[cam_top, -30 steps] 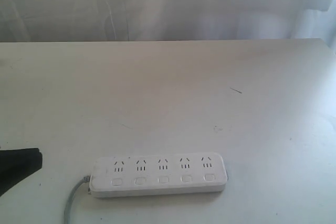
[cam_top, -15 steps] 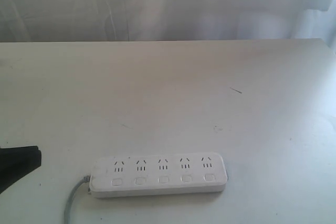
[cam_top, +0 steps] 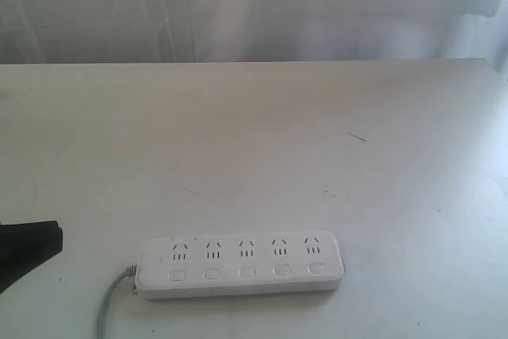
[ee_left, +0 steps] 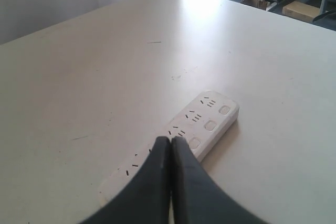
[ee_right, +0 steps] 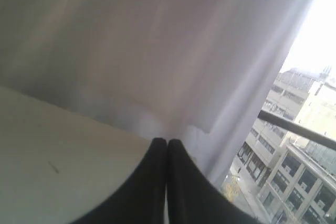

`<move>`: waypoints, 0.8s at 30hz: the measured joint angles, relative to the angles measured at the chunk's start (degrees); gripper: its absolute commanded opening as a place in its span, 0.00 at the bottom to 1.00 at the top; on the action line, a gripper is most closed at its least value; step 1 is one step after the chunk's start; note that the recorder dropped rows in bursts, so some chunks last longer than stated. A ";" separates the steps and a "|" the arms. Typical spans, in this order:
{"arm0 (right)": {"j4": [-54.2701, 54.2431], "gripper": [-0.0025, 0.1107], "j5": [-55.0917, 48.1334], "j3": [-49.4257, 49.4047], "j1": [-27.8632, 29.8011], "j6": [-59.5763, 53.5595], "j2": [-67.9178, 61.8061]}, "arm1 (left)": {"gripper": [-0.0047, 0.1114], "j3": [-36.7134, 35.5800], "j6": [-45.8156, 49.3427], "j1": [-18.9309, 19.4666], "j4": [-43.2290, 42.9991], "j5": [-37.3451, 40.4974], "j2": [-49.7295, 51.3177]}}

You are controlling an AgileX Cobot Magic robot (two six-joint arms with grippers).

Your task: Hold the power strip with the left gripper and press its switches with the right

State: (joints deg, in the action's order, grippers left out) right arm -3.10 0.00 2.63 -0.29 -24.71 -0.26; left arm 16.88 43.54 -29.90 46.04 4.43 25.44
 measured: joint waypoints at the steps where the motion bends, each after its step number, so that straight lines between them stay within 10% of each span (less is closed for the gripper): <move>1: 0.04 0.02 0.00 -1.06 0.00 0.00 0.00 | 0.04 0.00 0.00 0.00 0.00 0.00 0.00; 24: 0.14 0.02 -21.13 -2.55 0.00 0.56 0.00 | 0.04 0.00 0.00 0.00 0.46 2.13 0.00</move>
State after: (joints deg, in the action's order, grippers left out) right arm -2.96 -21.13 0.08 -0.29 -24.14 -0.26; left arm 16.88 43.54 -29.90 46.50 6.56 25.44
